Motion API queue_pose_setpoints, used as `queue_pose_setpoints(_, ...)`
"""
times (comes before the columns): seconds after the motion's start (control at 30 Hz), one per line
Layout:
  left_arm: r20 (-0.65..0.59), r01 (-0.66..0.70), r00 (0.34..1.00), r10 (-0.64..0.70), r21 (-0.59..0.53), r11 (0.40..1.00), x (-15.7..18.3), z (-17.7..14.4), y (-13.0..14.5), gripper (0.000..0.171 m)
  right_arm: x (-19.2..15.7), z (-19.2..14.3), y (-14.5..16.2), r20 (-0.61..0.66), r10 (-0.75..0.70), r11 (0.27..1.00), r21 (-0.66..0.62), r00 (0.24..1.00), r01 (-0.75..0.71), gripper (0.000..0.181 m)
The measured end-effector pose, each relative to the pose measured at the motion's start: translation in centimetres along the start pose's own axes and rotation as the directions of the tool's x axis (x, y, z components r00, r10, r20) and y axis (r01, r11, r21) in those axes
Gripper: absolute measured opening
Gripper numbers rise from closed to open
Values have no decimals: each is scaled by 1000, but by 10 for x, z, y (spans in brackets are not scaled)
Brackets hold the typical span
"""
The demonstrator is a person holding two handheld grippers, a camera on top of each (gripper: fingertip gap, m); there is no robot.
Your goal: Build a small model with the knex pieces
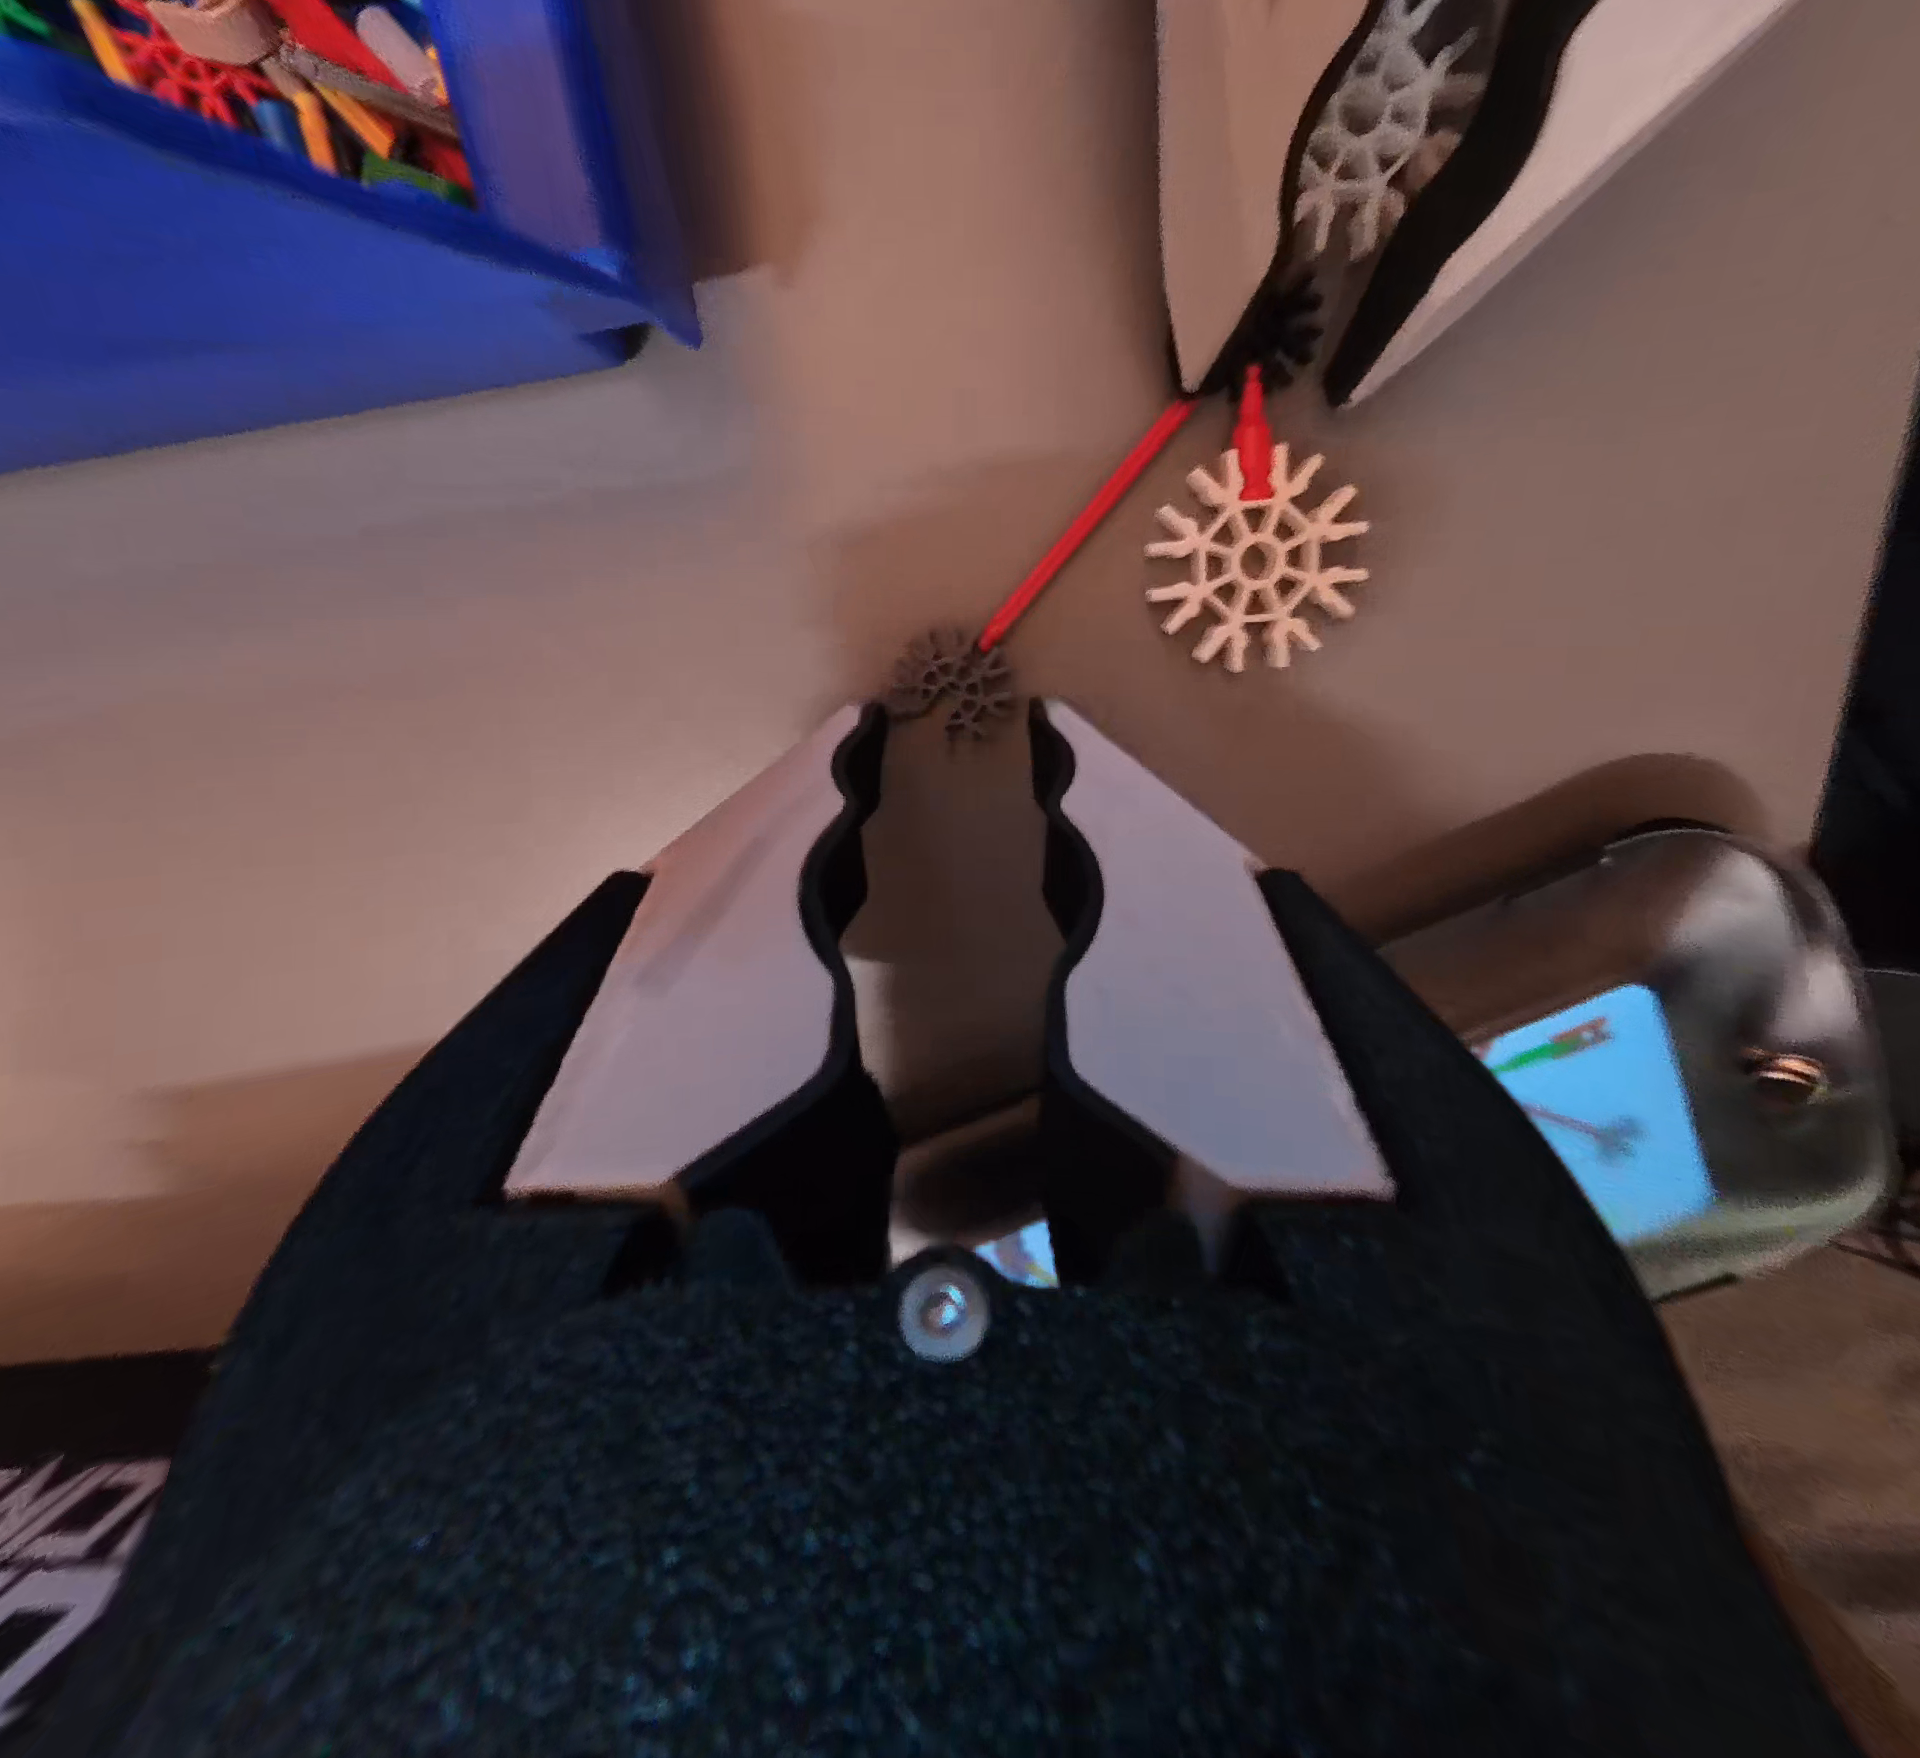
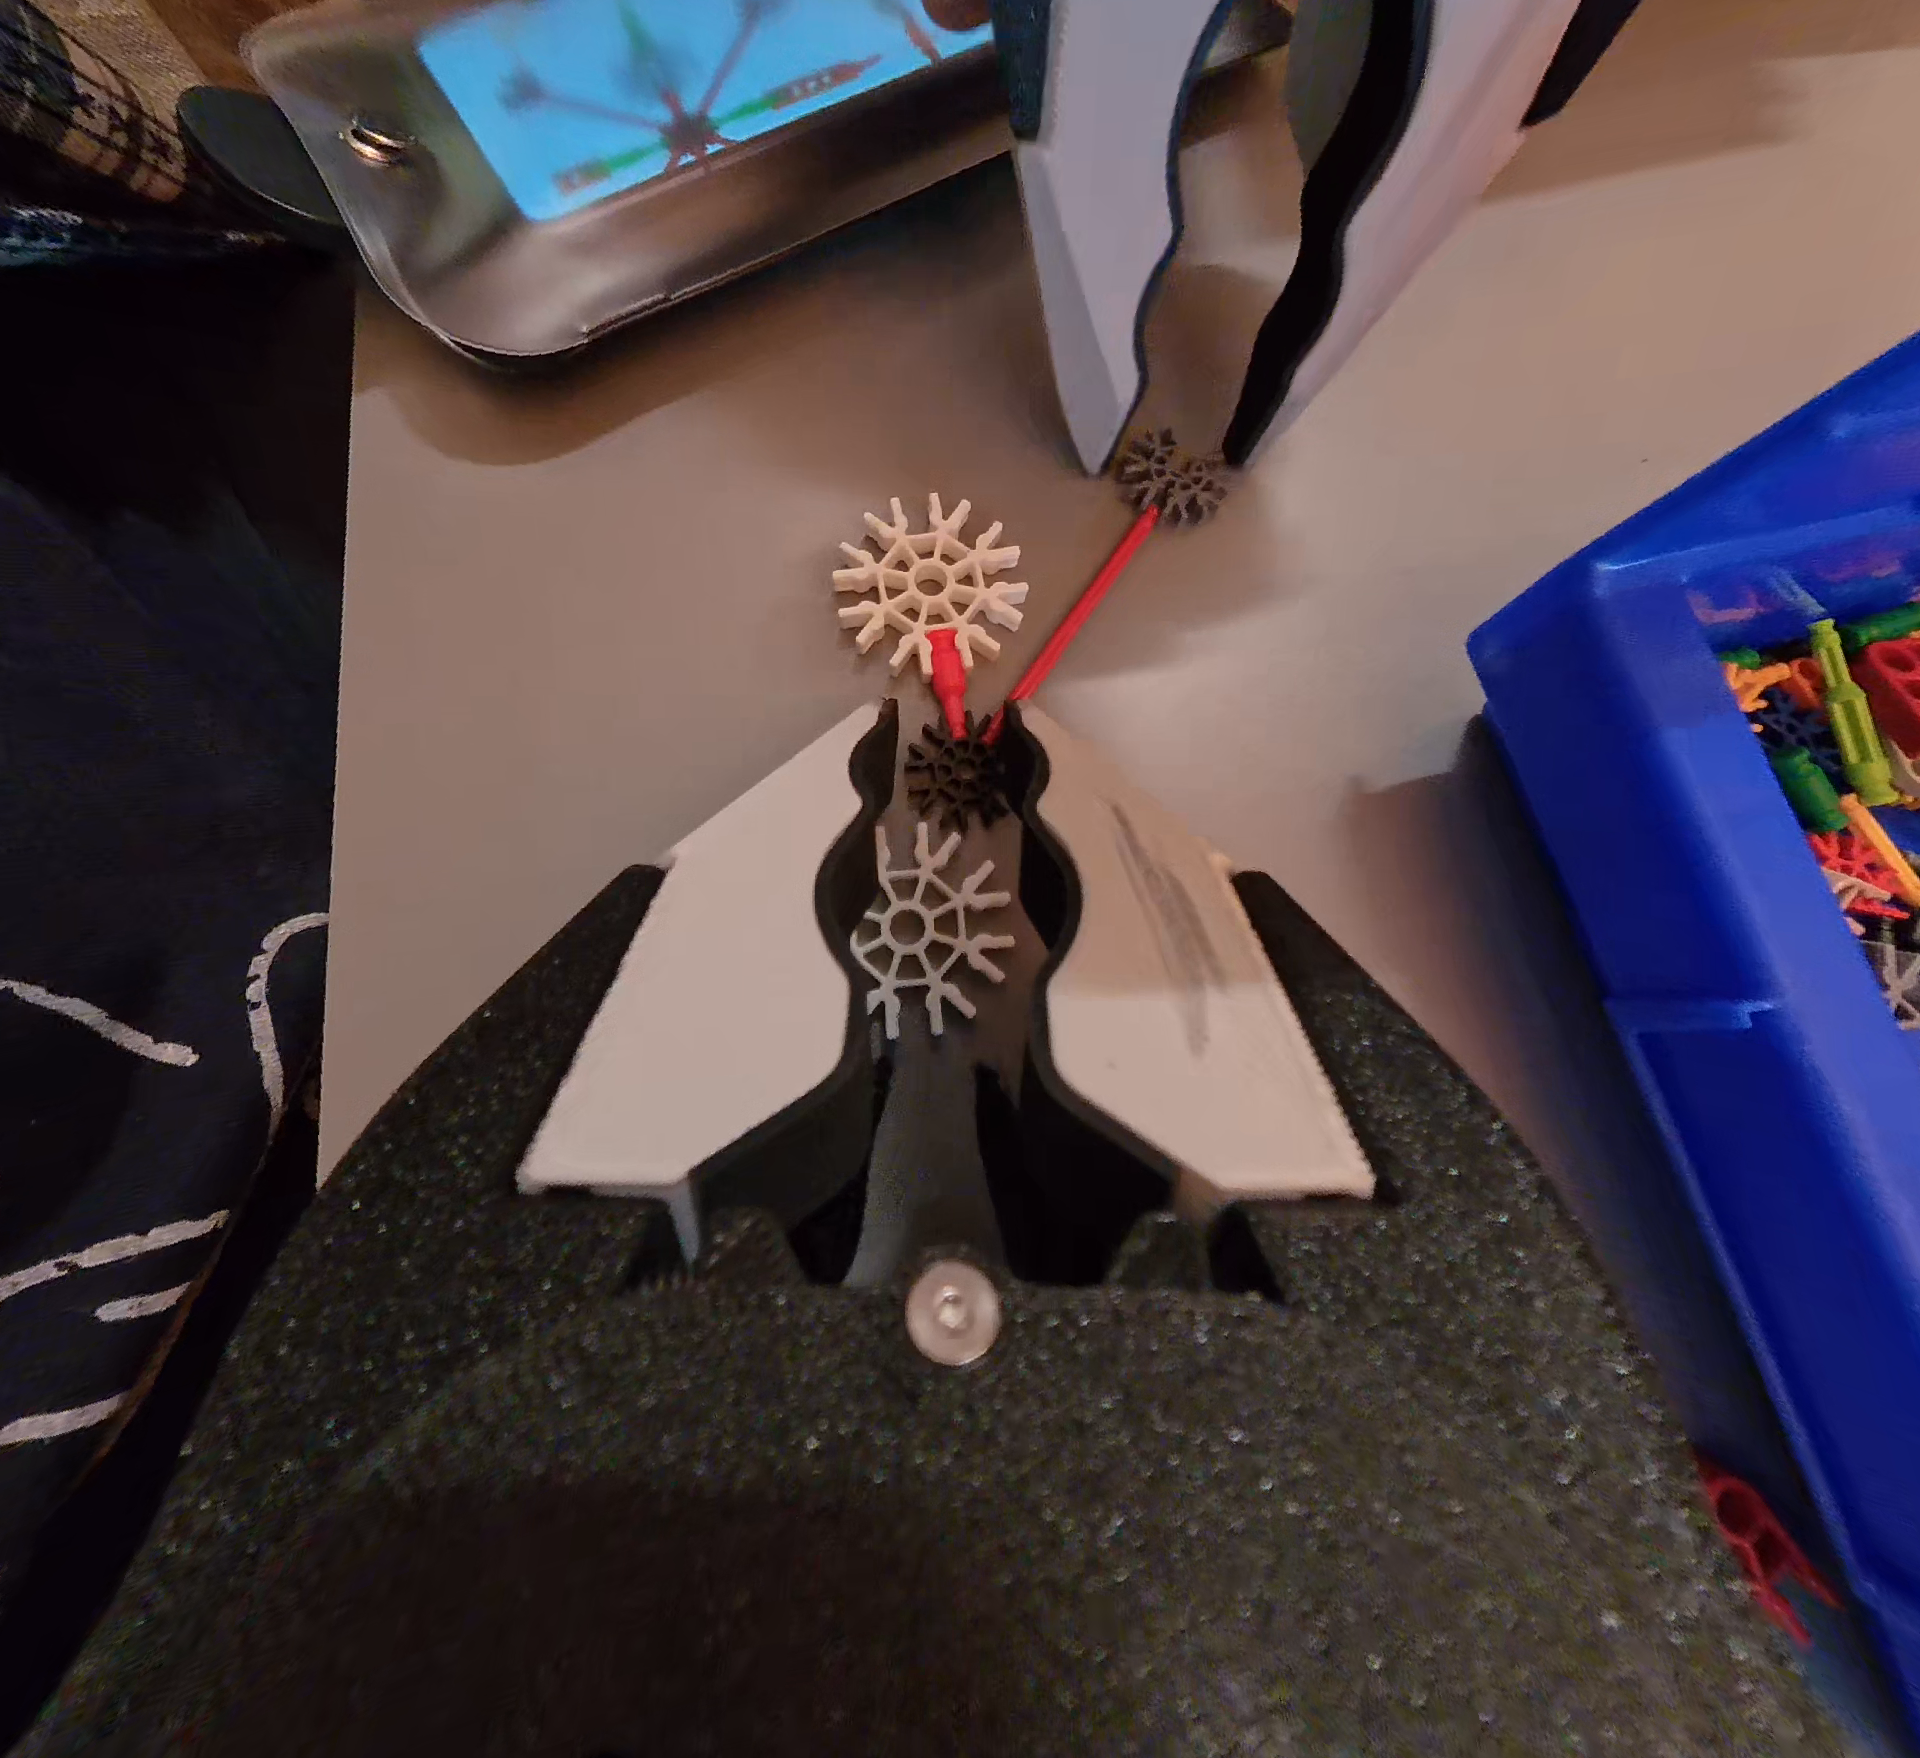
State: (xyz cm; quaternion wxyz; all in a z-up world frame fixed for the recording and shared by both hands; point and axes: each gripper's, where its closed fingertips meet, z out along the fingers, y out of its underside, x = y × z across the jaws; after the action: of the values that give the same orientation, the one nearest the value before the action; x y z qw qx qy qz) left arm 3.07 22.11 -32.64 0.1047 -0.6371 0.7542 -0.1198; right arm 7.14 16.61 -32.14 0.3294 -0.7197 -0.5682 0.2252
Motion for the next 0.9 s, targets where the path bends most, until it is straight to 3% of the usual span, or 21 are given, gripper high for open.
queue_pose_setpoints(0.4, -17, -24, 1000, 25, 60, 998, 3, 0, -5, 22, 0, 0, 0, 10, 3, 1000, 3, 1000, -3, 19)
queue_pose_setpoints(0.9, 3, -16, 1000, 15, 28, 999, 3, 1, -5, 22, -1, 0, 0, 8, -1, 1000, 3, 1000, 1, 19)
